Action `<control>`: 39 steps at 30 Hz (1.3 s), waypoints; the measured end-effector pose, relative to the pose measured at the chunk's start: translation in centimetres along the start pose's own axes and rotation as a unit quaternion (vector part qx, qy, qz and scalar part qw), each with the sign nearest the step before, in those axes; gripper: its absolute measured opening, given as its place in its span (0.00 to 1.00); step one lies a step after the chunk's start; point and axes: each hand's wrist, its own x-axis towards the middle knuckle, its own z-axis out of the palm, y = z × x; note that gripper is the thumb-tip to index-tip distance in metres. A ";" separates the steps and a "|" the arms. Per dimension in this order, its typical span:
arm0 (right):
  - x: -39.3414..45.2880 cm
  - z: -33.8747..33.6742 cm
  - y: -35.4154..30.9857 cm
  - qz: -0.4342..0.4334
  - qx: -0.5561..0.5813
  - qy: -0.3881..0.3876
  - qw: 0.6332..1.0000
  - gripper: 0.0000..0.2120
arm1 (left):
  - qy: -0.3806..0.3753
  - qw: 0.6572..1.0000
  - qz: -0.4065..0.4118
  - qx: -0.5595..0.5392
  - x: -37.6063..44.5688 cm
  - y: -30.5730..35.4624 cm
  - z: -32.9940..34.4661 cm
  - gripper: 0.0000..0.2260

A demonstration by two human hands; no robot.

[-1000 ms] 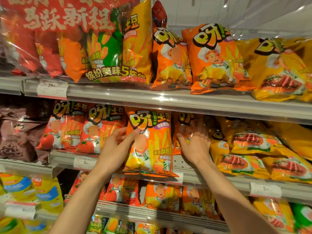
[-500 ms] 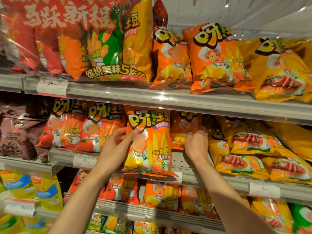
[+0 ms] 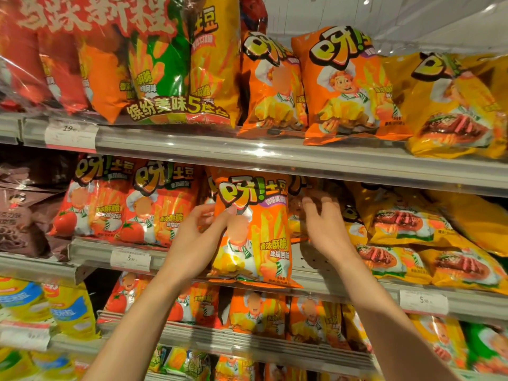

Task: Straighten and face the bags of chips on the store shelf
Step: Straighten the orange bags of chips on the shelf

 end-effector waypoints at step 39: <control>-4.4 6.3 3.1 -0.065 -0.206 0.111 0.970 0.43 | 0.053 0.944 0.180 0.272 2.1 -6.8 3.3 0.33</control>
